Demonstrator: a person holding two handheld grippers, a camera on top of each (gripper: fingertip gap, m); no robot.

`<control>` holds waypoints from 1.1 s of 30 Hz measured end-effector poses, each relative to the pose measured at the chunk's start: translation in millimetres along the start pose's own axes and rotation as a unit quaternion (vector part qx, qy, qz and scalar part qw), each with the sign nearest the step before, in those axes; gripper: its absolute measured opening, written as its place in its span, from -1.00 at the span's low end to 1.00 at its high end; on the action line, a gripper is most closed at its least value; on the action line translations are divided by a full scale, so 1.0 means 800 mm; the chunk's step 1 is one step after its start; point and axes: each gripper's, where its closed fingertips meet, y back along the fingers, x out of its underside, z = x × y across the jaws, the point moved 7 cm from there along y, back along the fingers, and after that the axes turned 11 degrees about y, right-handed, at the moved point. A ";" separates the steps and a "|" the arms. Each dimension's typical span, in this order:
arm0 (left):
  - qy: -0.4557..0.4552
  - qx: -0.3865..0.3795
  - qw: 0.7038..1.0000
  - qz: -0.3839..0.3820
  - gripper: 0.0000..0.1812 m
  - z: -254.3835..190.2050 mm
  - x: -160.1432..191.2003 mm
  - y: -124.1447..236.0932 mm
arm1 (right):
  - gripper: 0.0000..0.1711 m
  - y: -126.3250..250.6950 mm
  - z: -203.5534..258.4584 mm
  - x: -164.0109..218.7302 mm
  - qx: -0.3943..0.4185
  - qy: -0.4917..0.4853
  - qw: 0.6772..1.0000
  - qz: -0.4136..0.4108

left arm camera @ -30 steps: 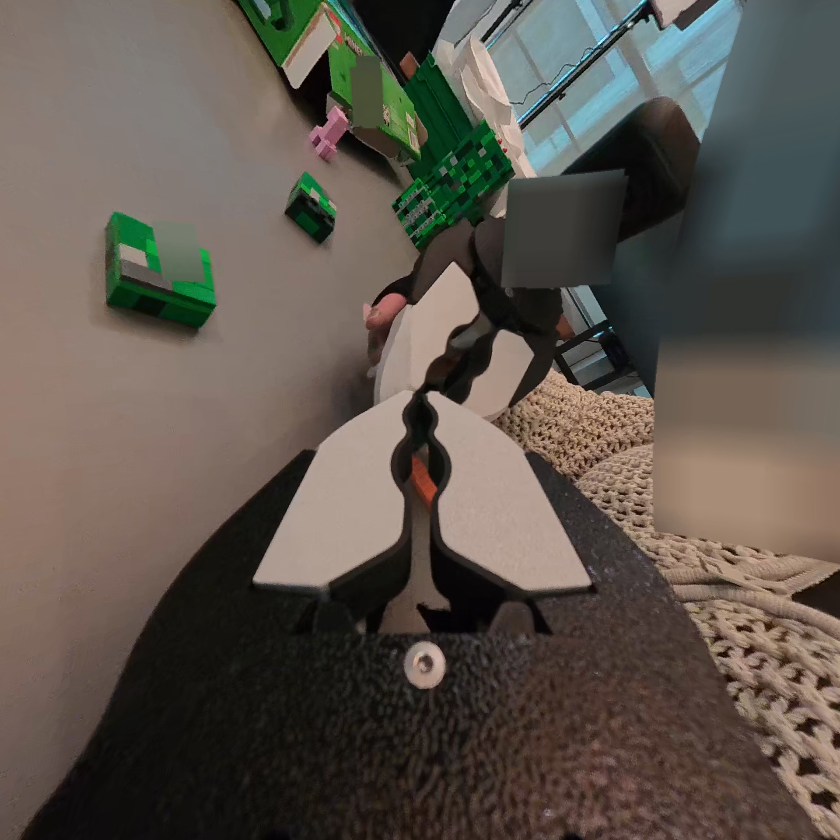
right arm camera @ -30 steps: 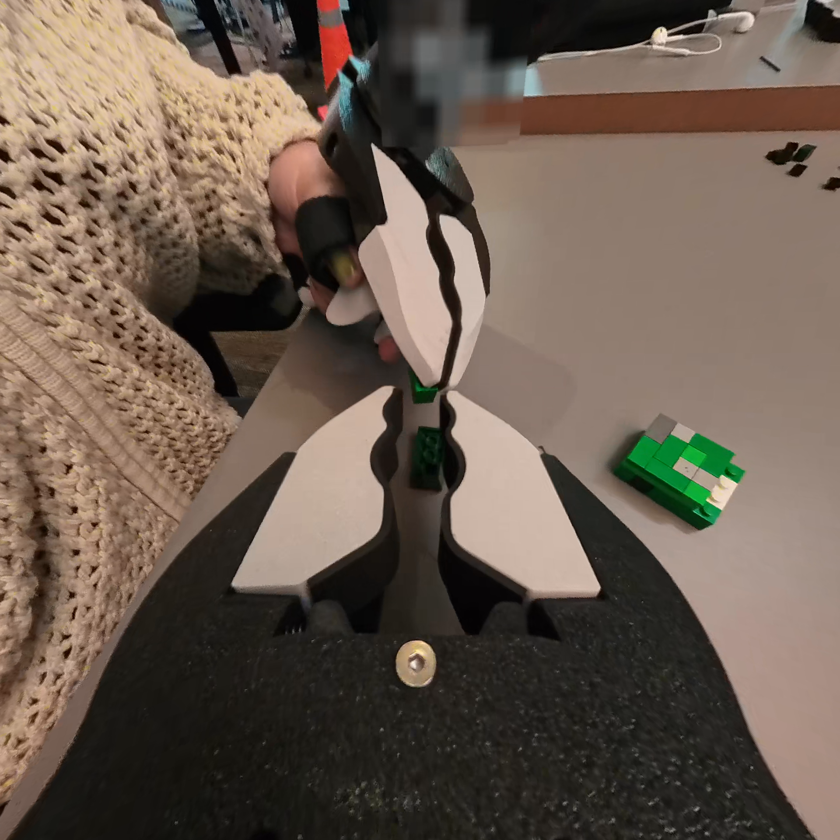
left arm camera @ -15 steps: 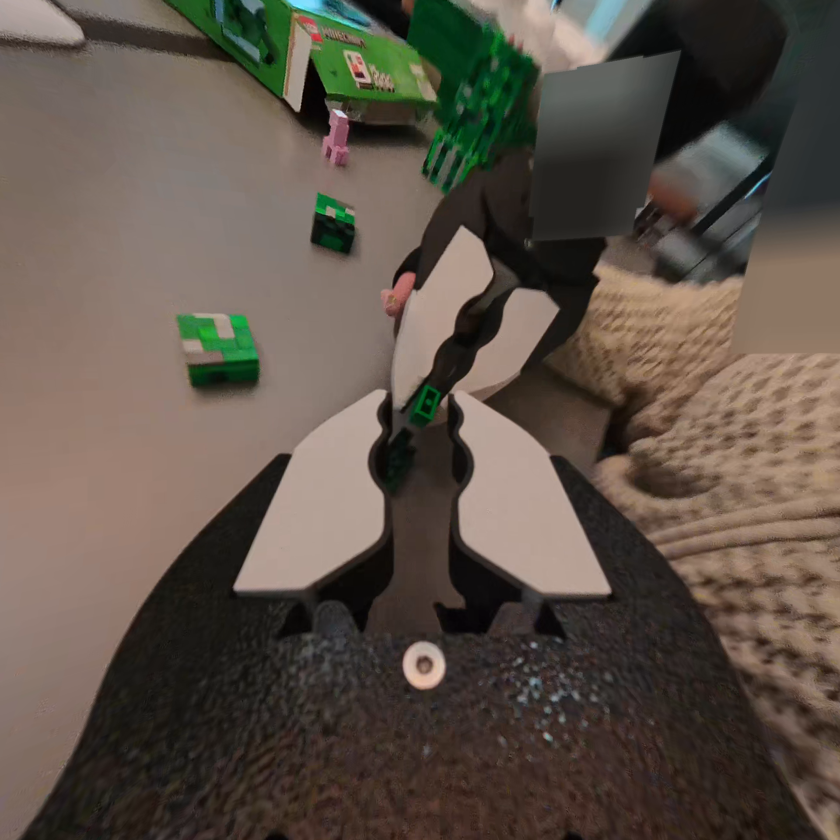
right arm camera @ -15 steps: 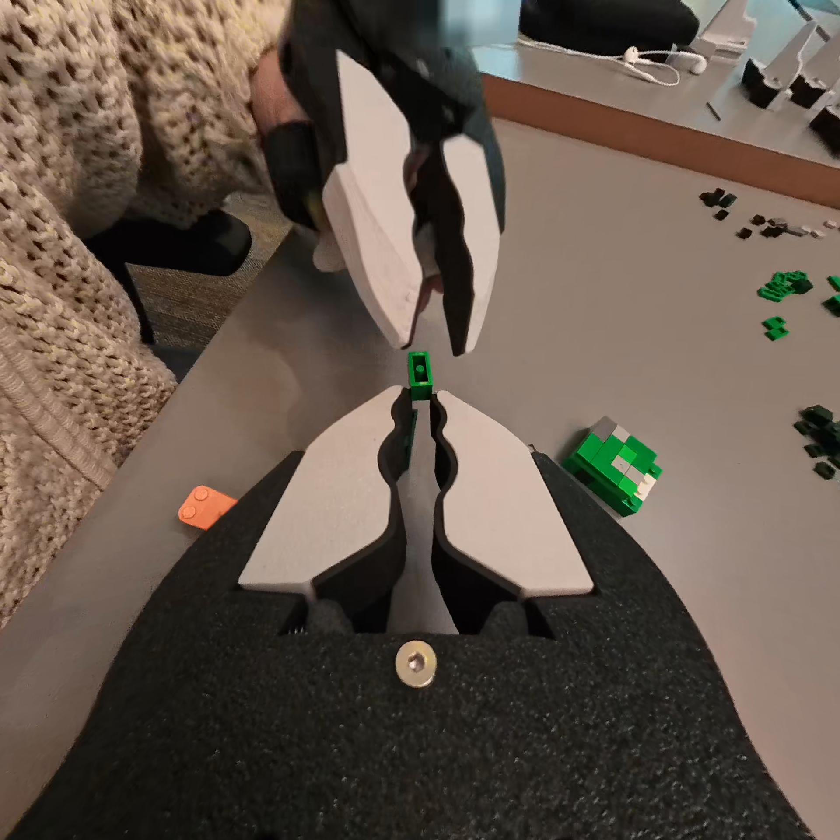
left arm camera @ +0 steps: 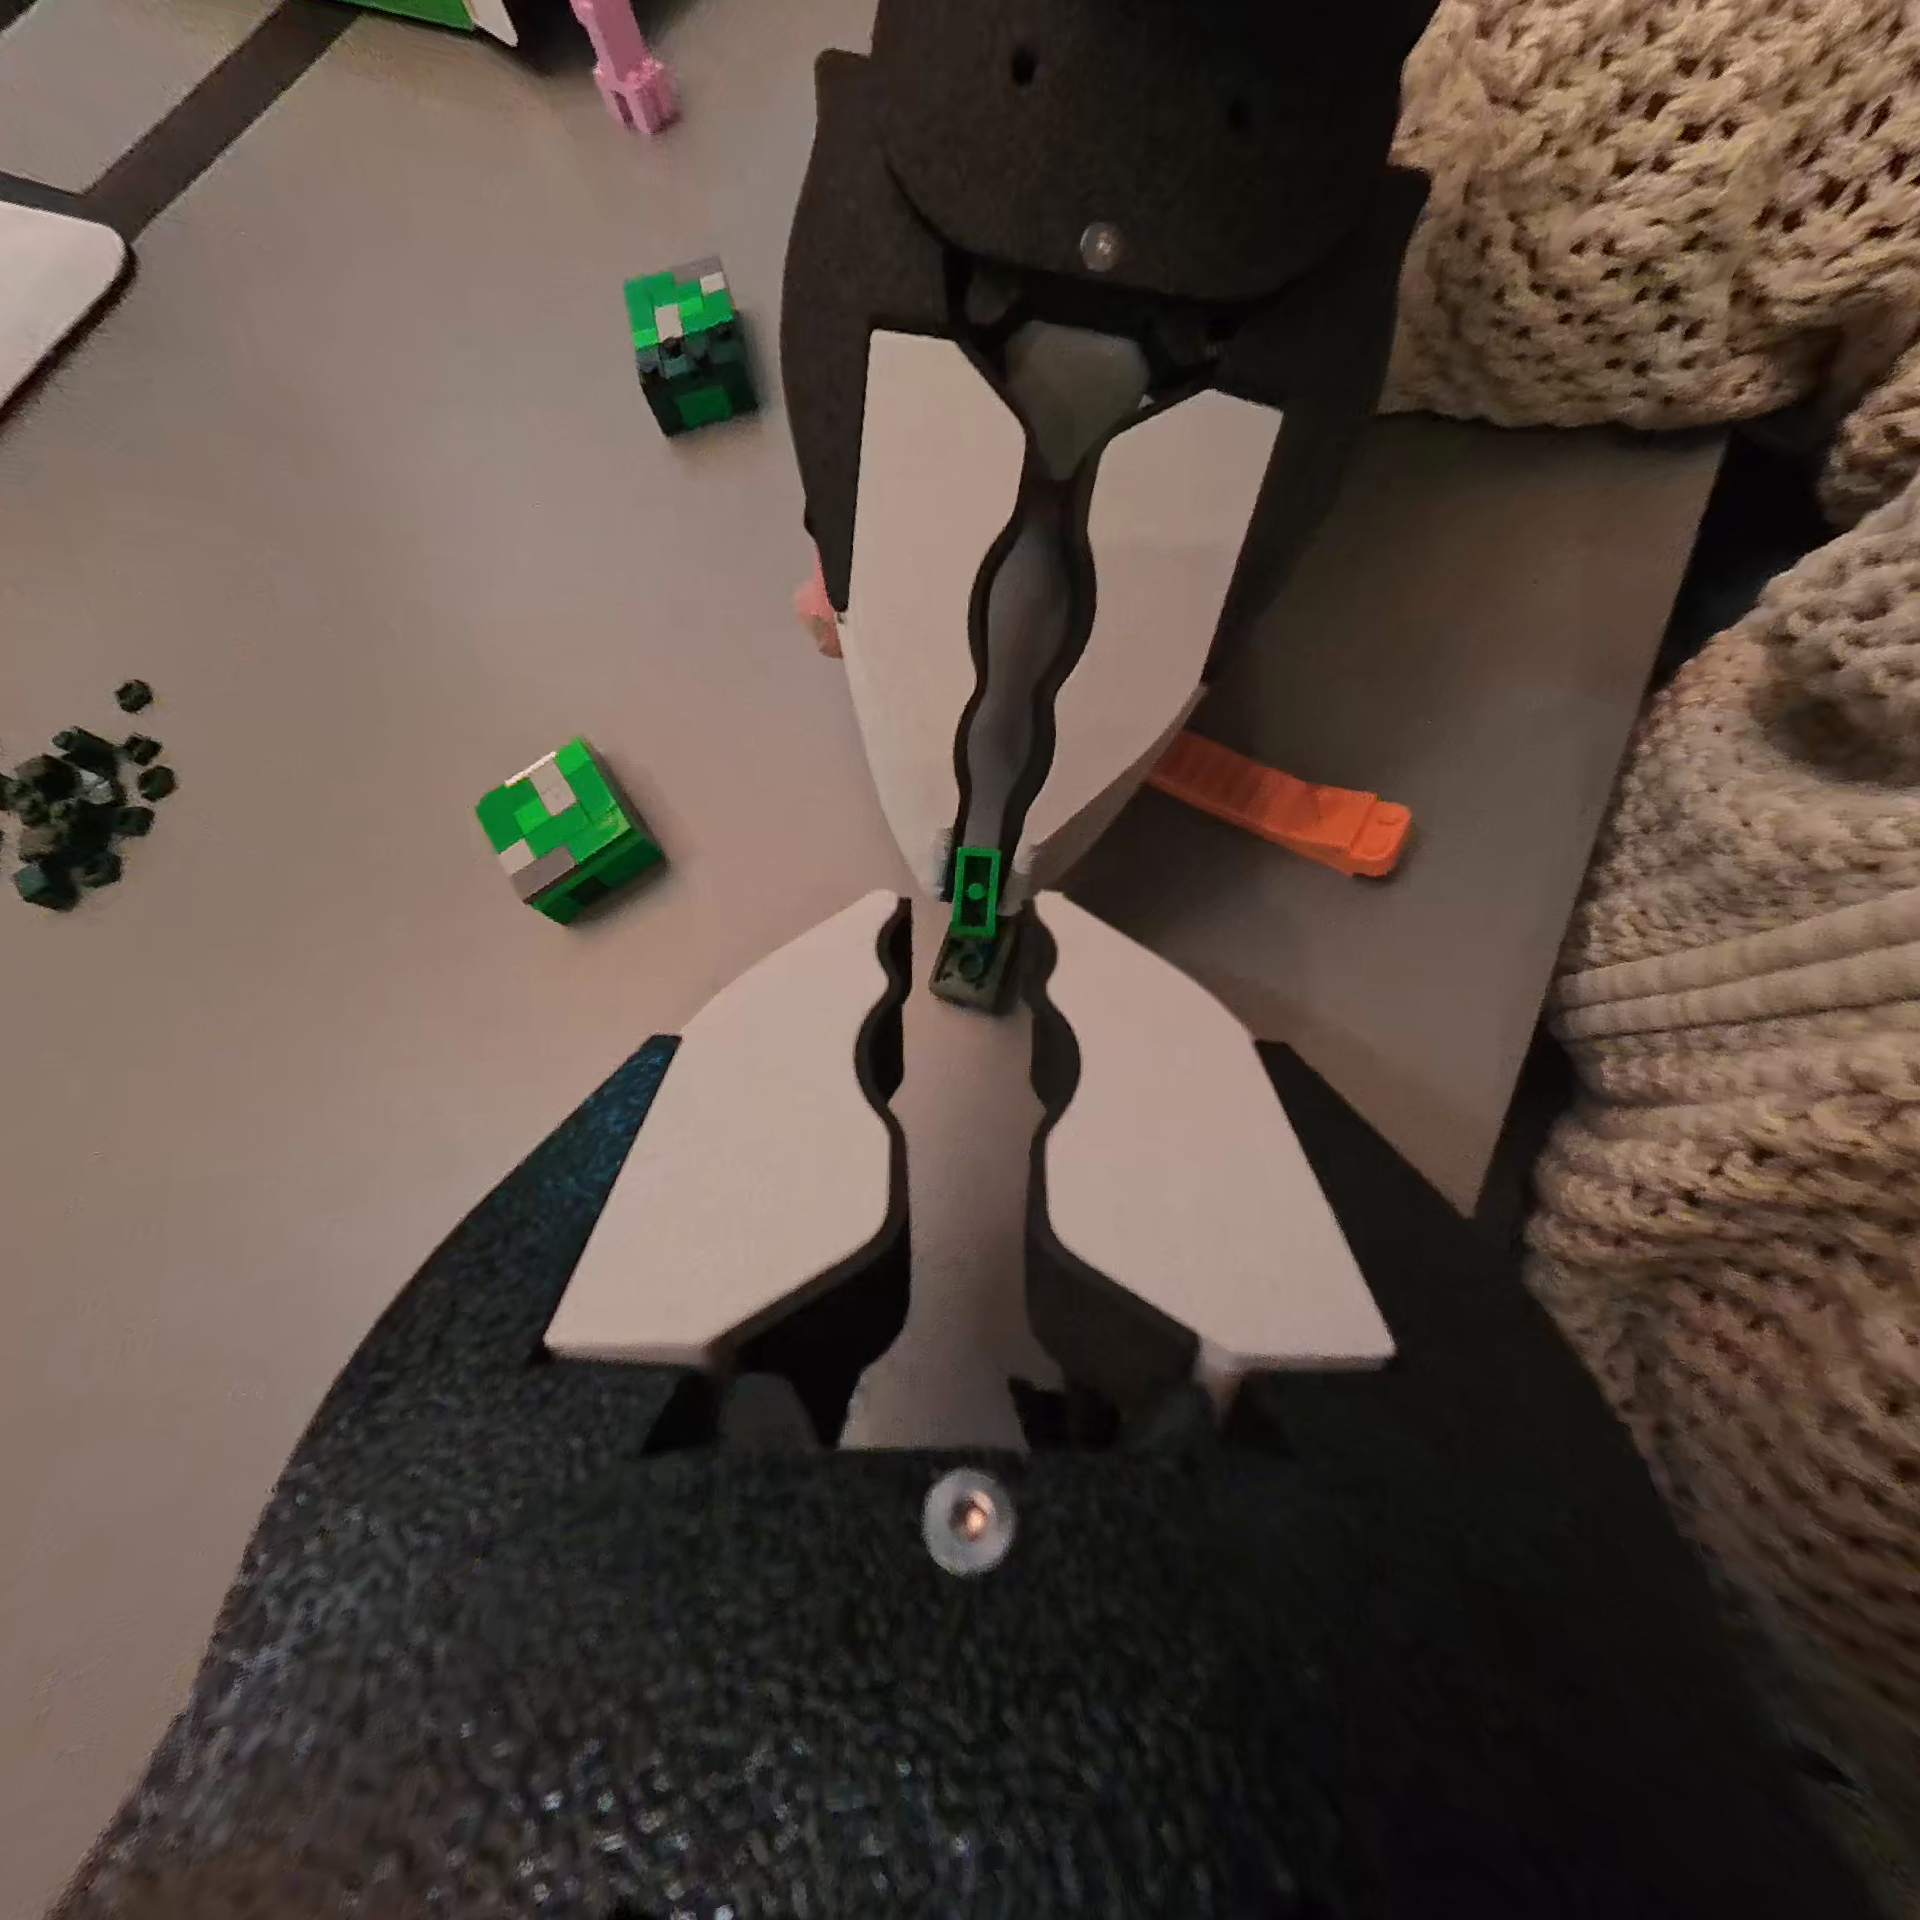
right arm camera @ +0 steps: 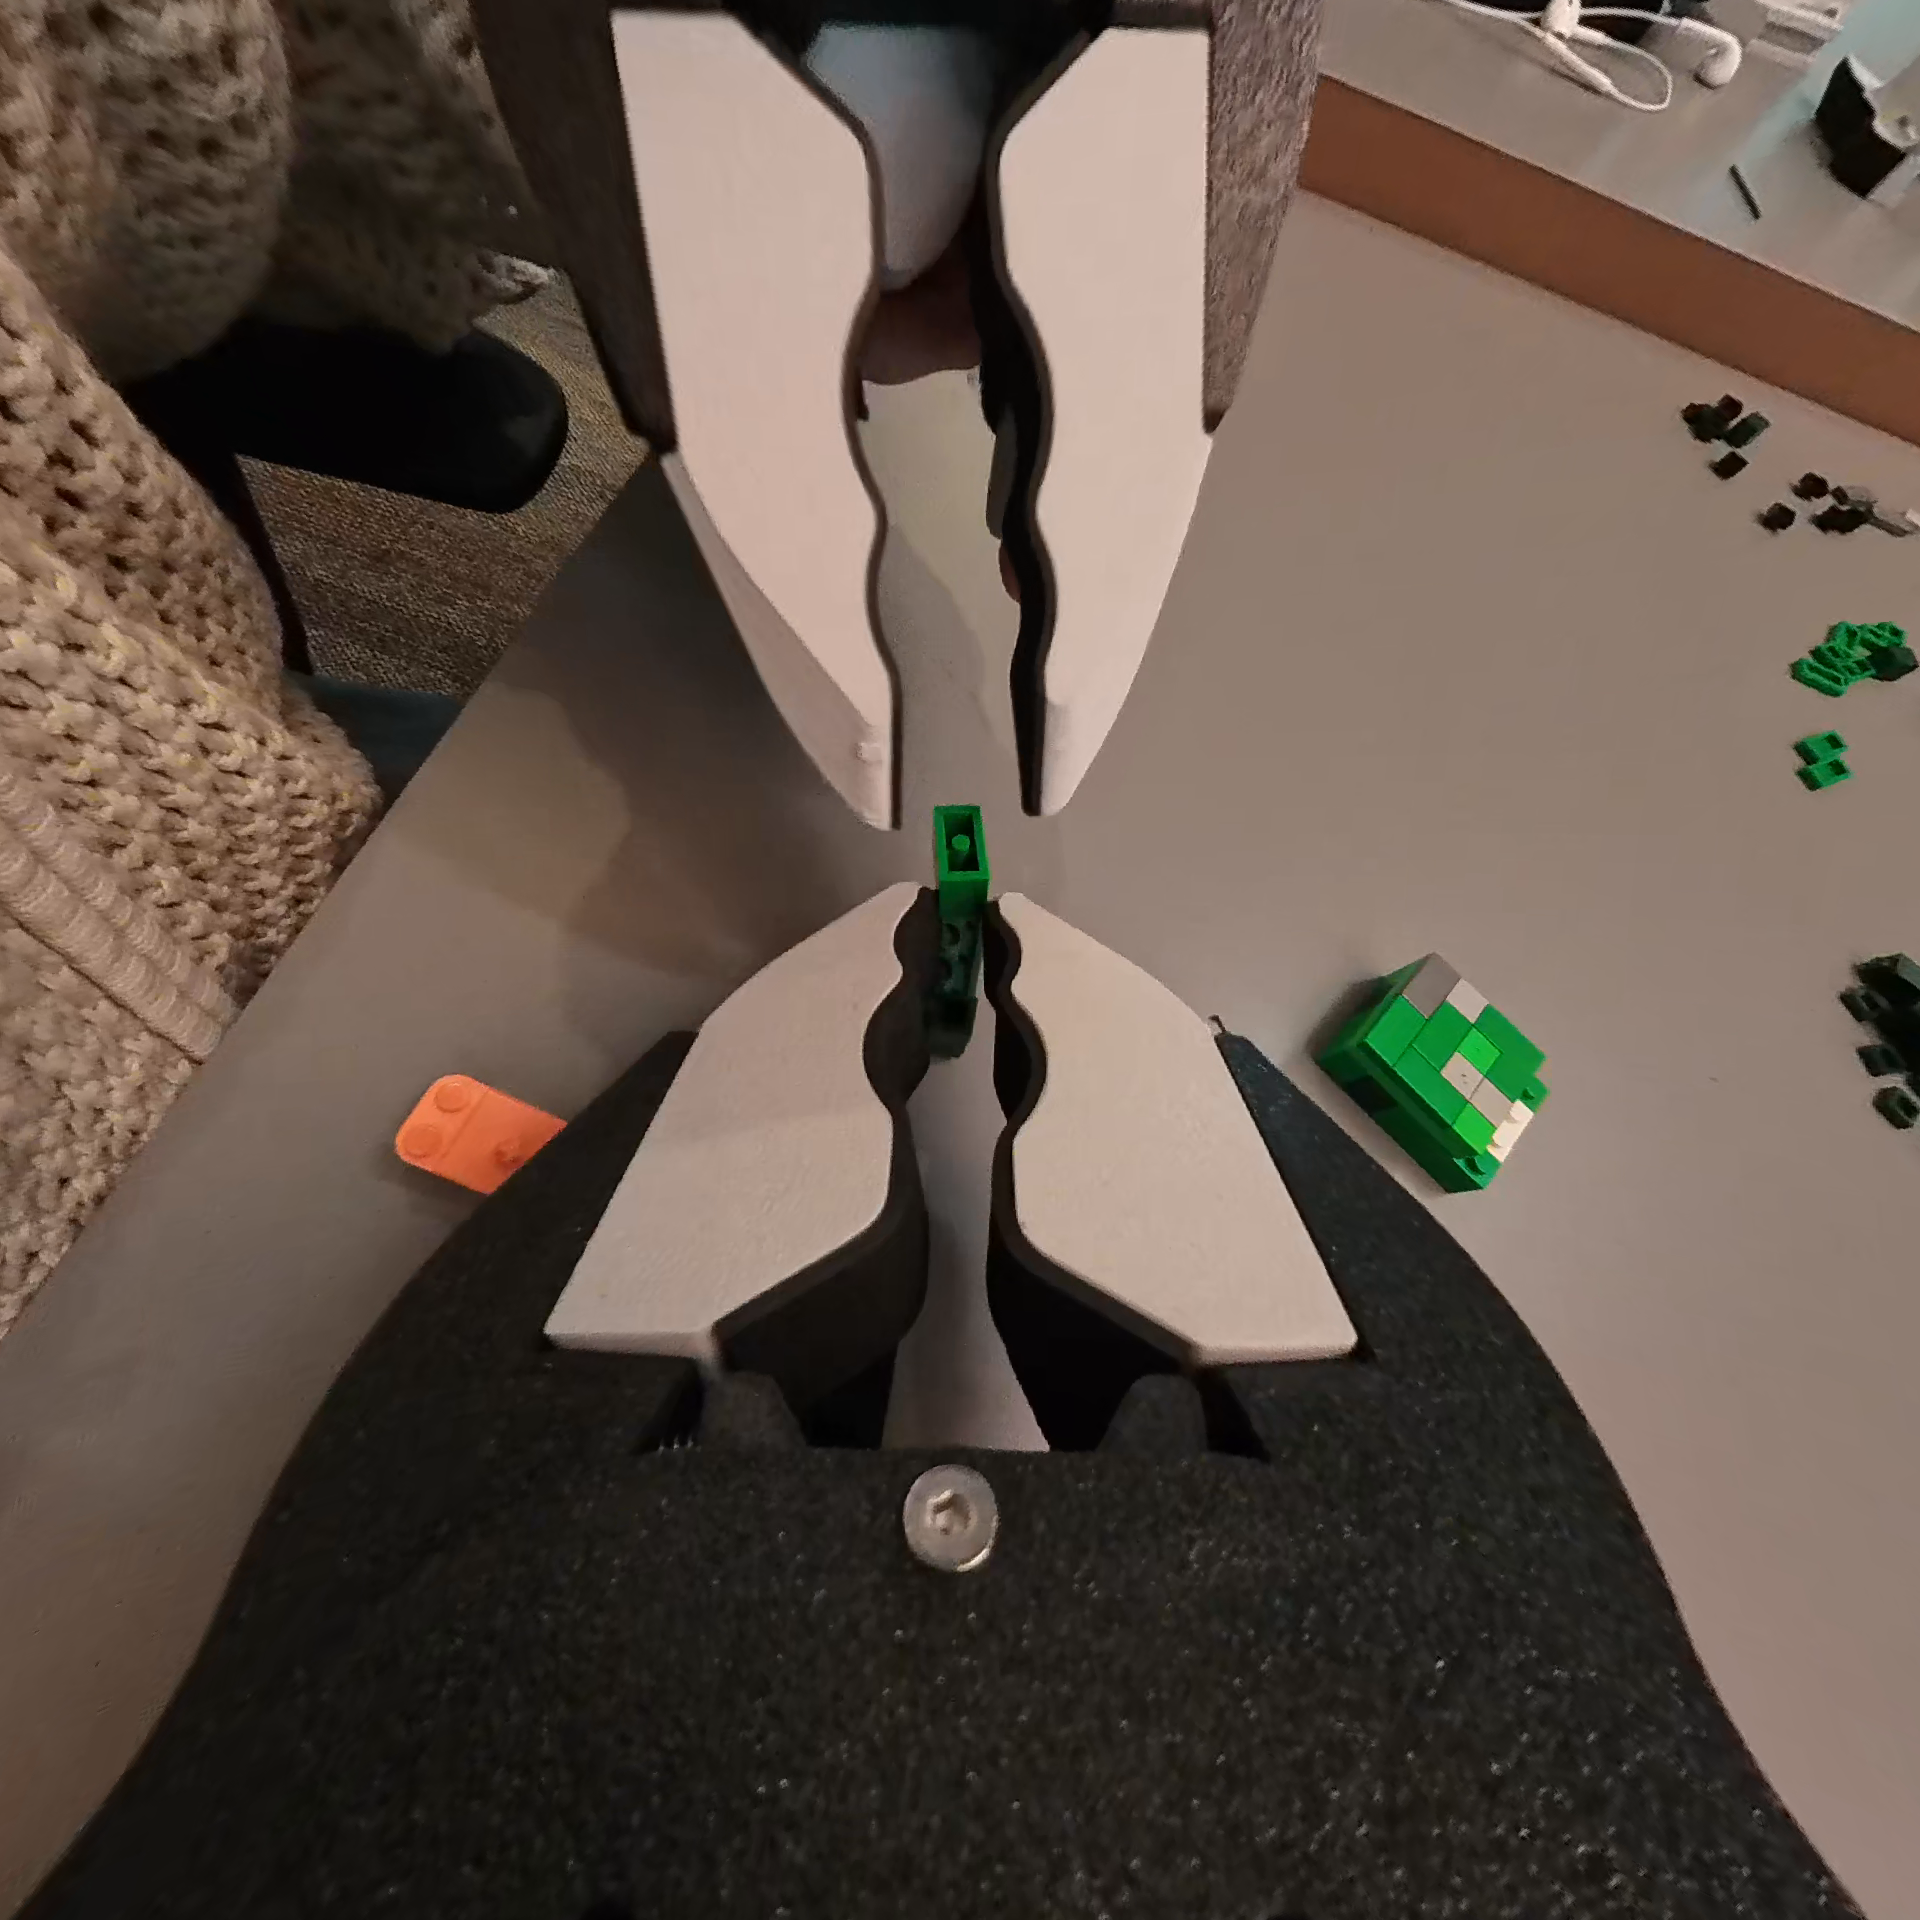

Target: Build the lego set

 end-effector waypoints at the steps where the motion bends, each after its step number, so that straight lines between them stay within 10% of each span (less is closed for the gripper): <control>1: -0.008 -0.005 1.000 0.005 -0.80 0.000 0.001 -0.001 | -0.92 0.000 0.000 -0.001 -0.001 0.001 1.000 -0.001; 33: -0.028 -0.044 0.998 0.045 -0.91 0.011 0.018 -0.004 | -0.70 -0.005 0.011 0.017 -0.010 -0.110 0.992 0.064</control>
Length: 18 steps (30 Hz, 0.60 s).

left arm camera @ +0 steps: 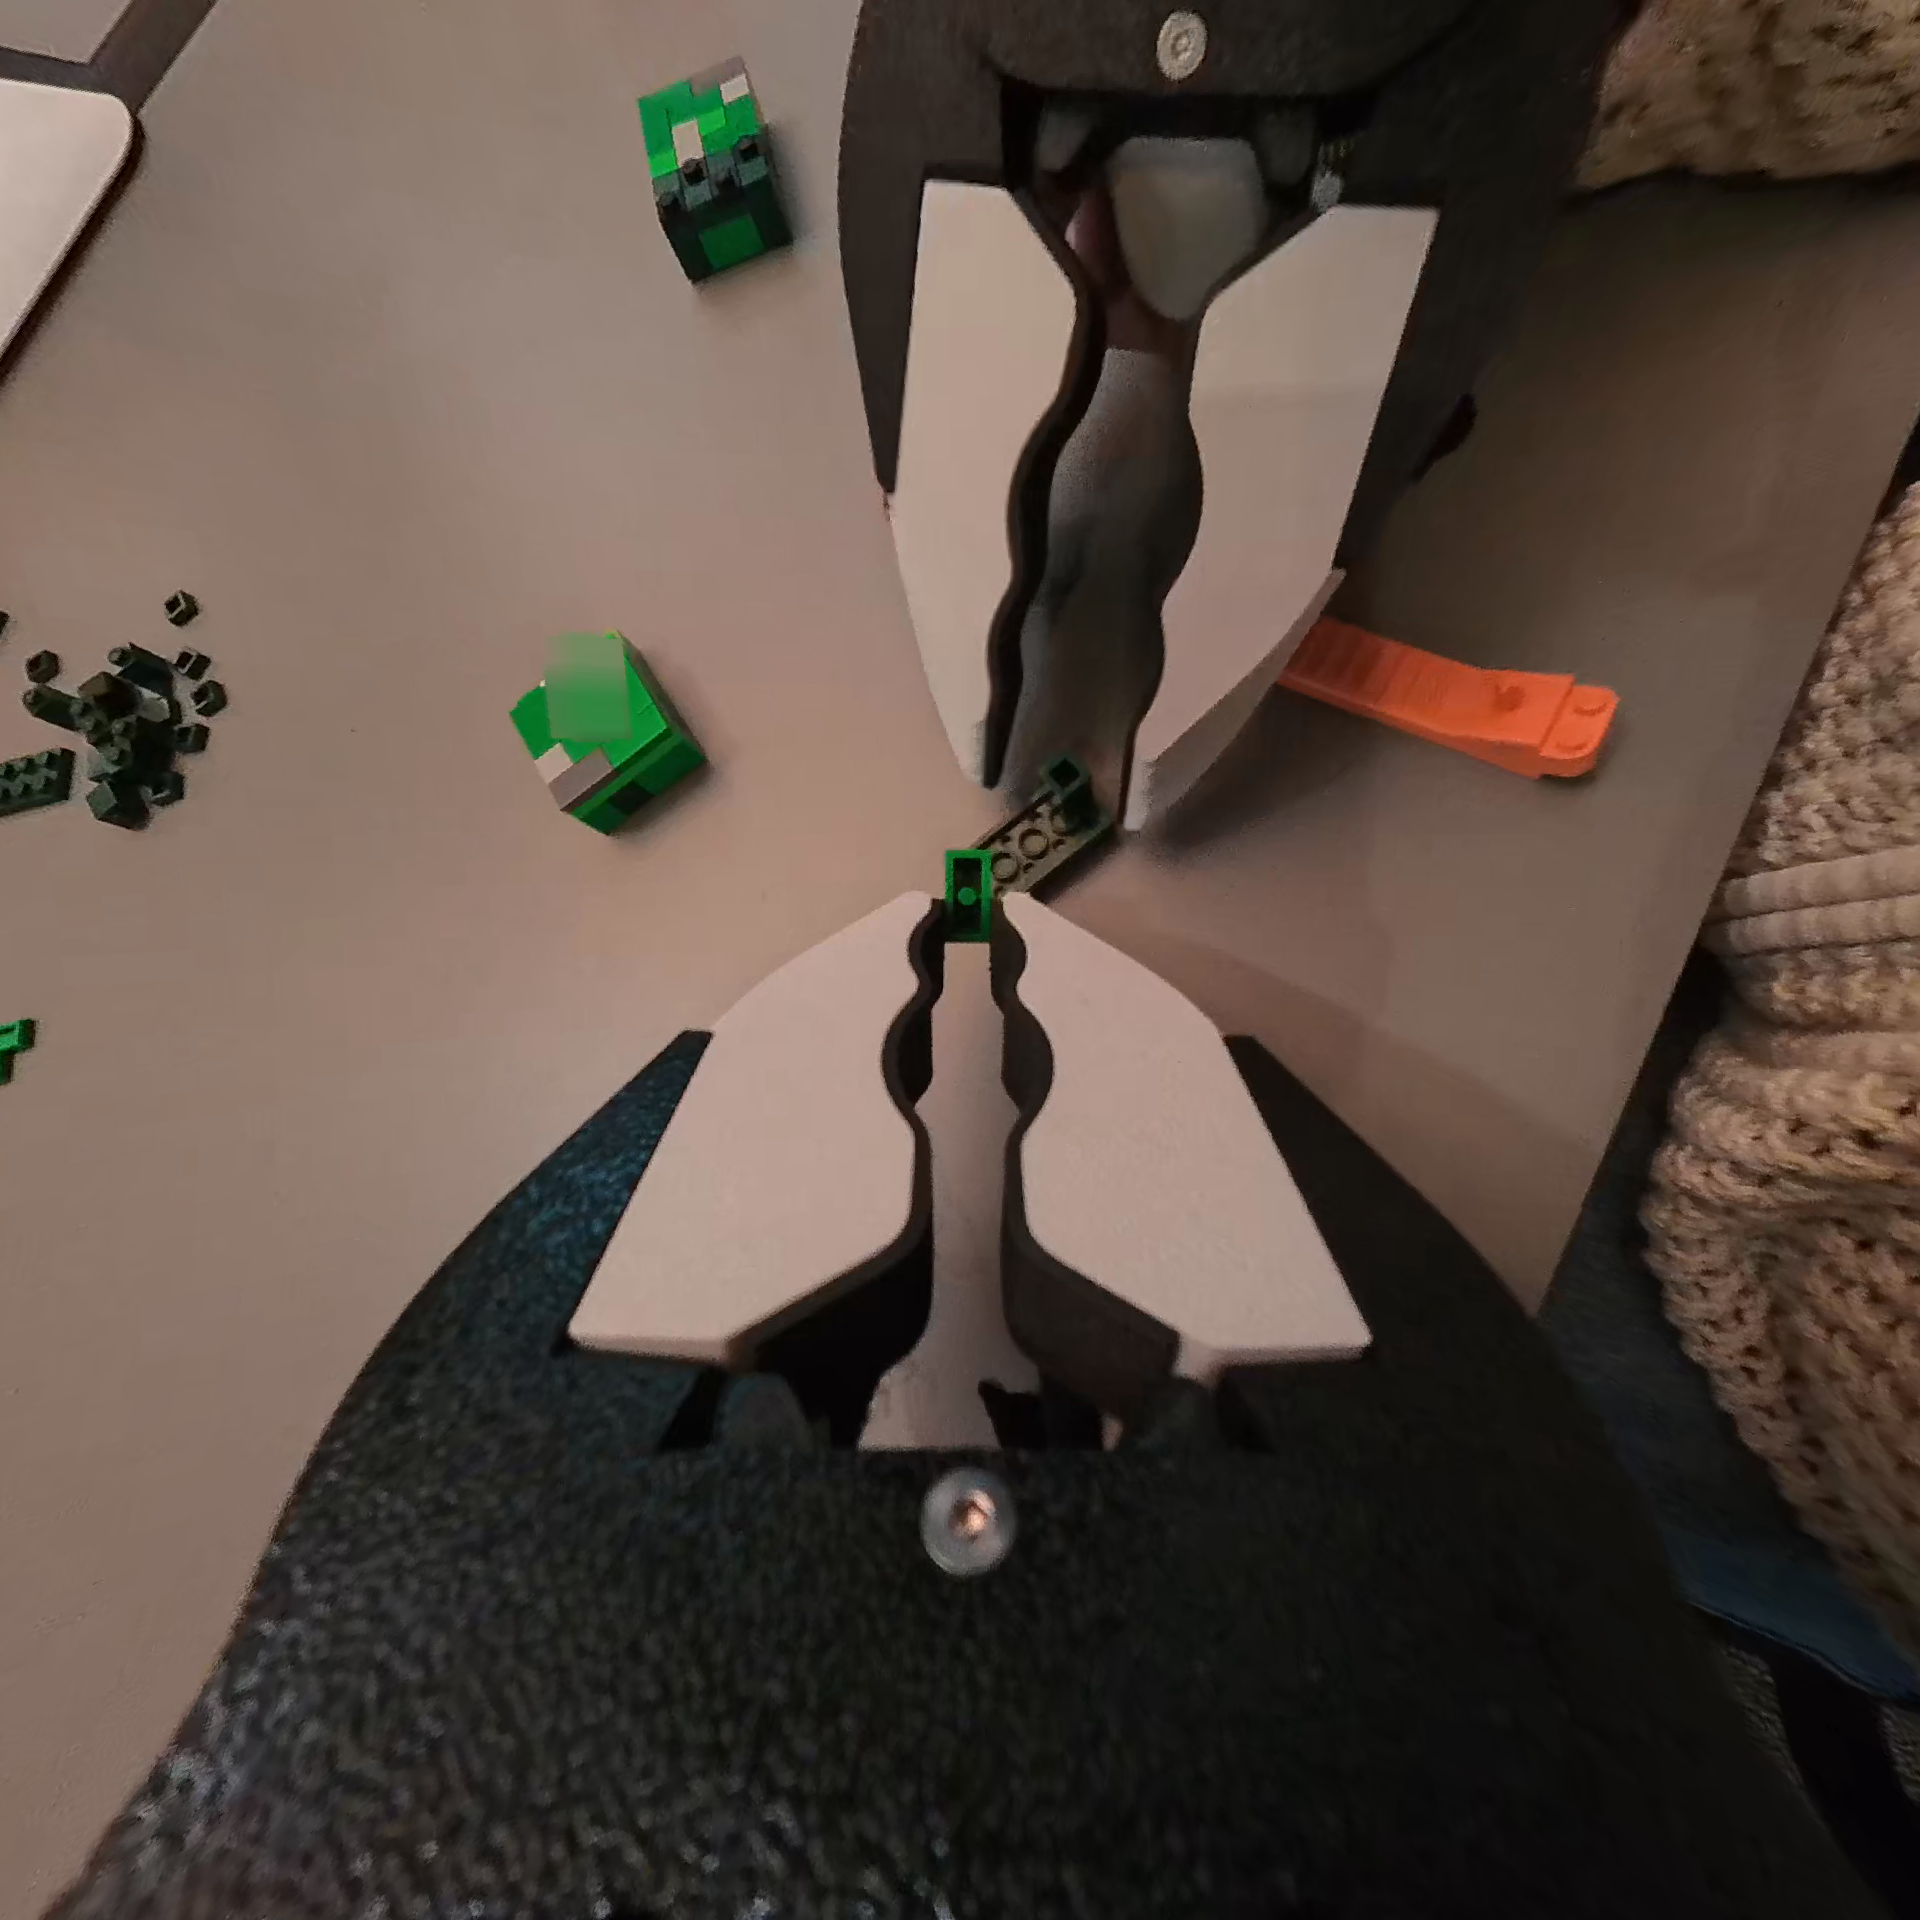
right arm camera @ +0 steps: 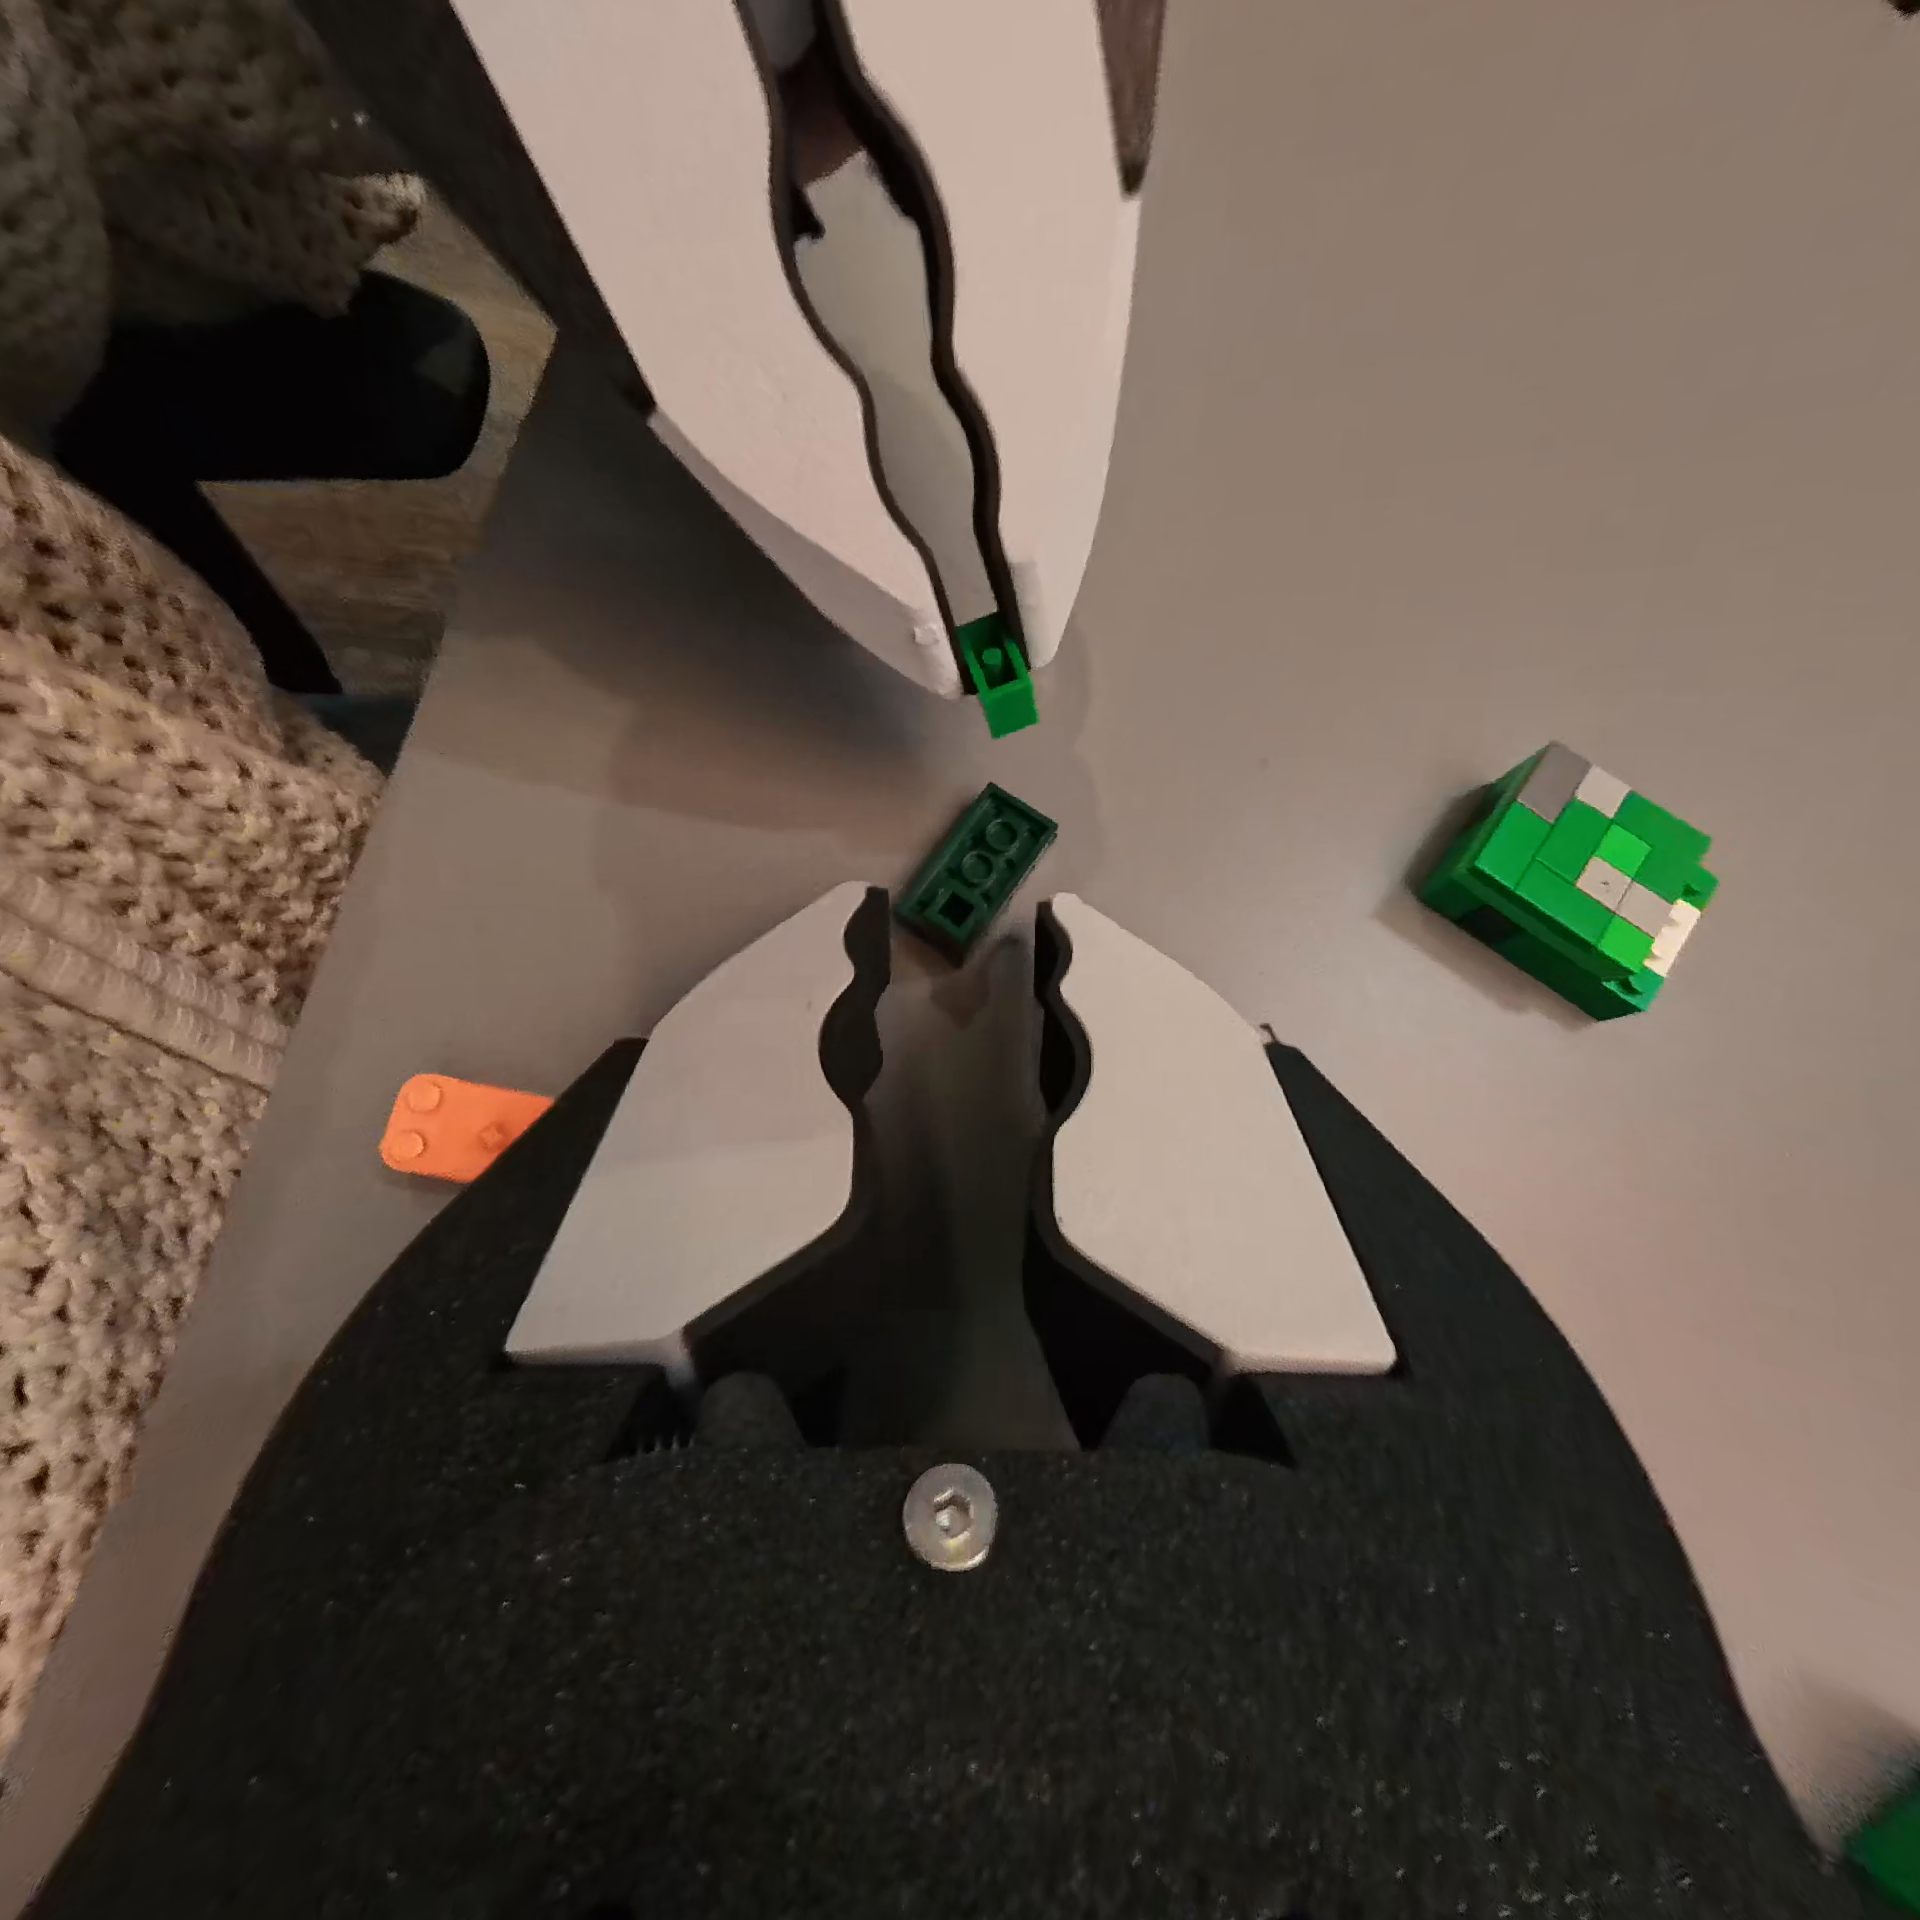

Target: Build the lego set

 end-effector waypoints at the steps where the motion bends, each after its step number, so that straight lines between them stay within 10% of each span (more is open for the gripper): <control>1: 0.000 0.001 1.000 0.000 -0.91 0.000 0.000 -0.001 | -0.68 -0.001 0.000 -0.003 0.005 -0.006 1.000 -0.004; 18: -0.002 0.007 1.000 -0.004 -0.91 -0.002 -0.003 0.000 | -0.66 0.005 -0.018 0.015 0.002 0.016 1.000 -0.008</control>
